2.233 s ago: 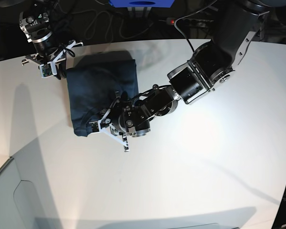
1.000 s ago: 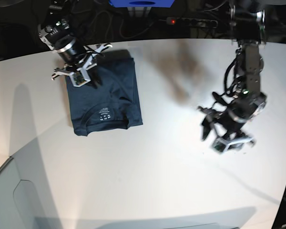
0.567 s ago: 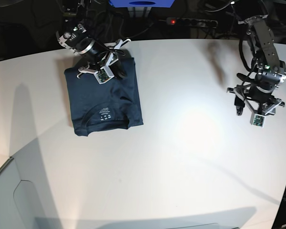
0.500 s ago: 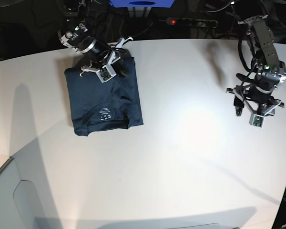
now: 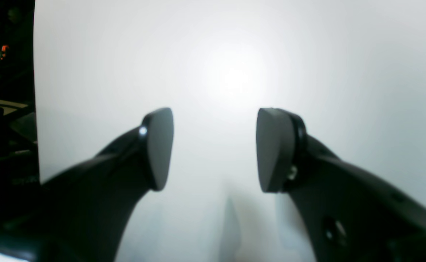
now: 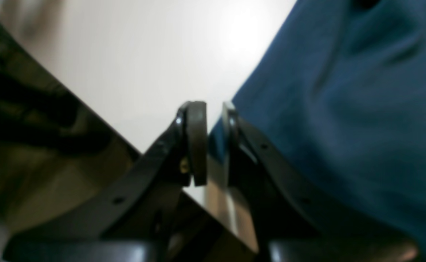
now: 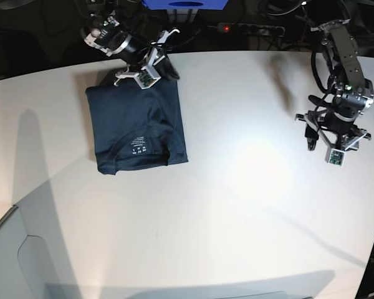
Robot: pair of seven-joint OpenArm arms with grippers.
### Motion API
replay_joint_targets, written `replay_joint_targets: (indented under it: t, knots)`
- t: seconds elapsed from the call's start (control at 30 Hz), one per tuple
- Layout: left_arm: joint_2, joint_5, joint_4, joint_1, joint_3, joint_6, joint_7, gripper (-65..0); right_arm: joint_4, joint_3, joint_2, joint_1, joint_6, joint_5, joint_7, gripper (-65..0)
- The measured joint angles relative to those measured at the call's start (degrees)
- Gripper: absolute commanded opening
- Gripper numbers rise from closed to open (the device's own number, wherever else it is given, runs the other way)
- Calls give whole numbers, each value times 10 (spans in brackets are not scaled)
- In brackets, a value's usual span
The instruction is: Fold the T-shirt properly
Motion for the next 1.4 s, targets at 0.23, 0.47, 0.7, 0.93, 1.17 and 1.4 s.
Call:
replay_joint_targets:
  t: [0.23, 0.47, 0.7, 0.93, 1.17, 1.4]
  knots:
    - [6, 0, 0, 21, -3, 0, -4, -305, 86, 147, -3, 16, 0, 6, 10, -592]
    - [27, 0, 1, 35, -4, 0, -5, -305, 16, 293, -2, 97, 1, 4, 13, -591]
    - [31, 0, 2, 49, -4, 0, -4, -305, -52, 289, 9, 90, 1, 4, 15, -595]
    - [32, 1, 2, 62, -33, 0, 1, -305, -60, 287, 3, 67, 1, 4, 17, -596]
    - [44, -2, 5, 72, -68, 0, -2, -305, -33, 308, -3, 60, 1, 19, 15, -596]
    - [56, -2, 32, 102, -76, -2, 2, -305, 76, 301, -2, 15, 1, 95, 21, -596]
